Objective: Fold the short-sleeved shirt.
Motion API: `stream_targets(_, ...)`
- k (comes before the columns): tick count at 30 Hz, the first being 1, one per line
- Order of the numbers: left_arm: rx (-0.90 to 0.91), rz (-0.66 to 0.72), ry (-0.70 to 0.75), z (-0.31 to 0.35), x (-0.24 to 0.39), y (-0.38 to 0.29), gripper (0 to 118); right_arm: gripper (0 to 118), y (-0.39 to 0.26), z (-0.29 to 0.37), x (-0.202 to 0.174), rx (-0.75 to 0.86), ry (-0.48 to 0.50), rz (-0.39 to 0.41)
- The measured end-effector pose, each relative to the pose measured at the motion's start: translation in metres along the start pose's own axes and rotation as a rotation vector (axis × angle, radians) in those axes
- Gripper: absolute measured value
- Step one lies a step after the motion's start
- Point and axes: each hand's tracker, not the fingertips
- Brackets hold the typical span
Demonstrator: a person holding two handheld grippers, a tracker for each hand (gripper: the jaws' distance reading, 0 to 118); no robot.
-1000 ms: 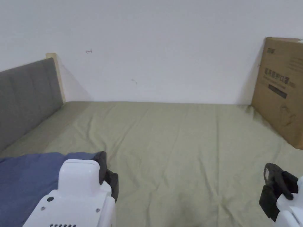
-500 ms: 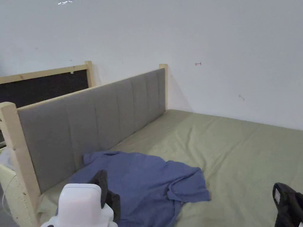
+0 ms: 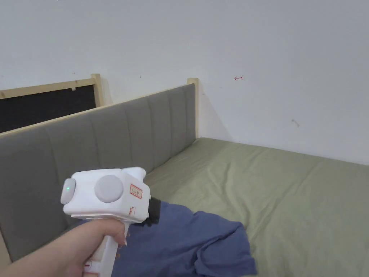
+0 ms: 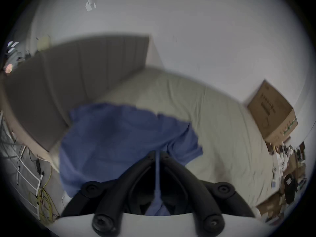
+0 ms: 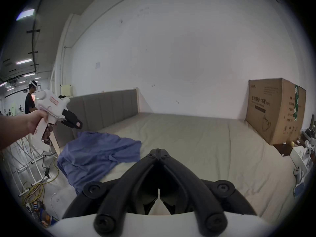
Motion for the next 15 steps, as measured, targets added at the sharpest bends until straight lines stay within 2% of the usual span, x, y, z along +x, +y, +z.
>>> stream_targets(1,-0.044,-0.016,-0.021,-0.025,-0.005,0.003,18,0,-0.005,-0.006,0.004,-0.023,-0.011,-0.001)
stream_targets(2,-0.079,-0.033,-0.03,-0.046,-0.007,0.004,42,0,-0.009,-0.011,0.008,-0.051,-0.024,-0.002)
stream_targets(3,-0.109,-0.066,-0.013,-0.068,-0.006,0.004,87,0,-0.013,-0.018,0.01,-0.081,-0.035,-0.005)
stream_targets(4,-0.136,-0.085,0.026,-0.089,-0.005,0.002,114,0,-0.017,-0.022,0.014,-0.1,-0.042,-0.01)
stream_targets(8,-0.133,-0.128,0.094,-0.147,-0.006,-0.002,114,0,-0.027,-0.037,0.028,-0.135,-0.062,-0.023)
stream_targets(10,-0.231,-0.139,0.1,-0.172,-0.018,-0.003,114,0,-0.029,-0.044,0.033,-0.154,-0.076,-0.018)
stream_targets(12,-0.433,-0.132,0.169,-0.201,-0.03,-0.011,113,0,-0.03,-0.048,0.034,-0.166,-0.077,-0.021)
stream_targets(13,-0.528,-0.14,0.188,-0.219,-0.036,-0.022,117,0,-0.031,-0.05,0.035,-0.174,-0.074,-0.023)
stream_targets(15,-0.37,-0.122,0.152,-0.205,-0.03,-0.021,118,0,-0.034,-0.053,0.034,-0.188,-0.066,-0.032)
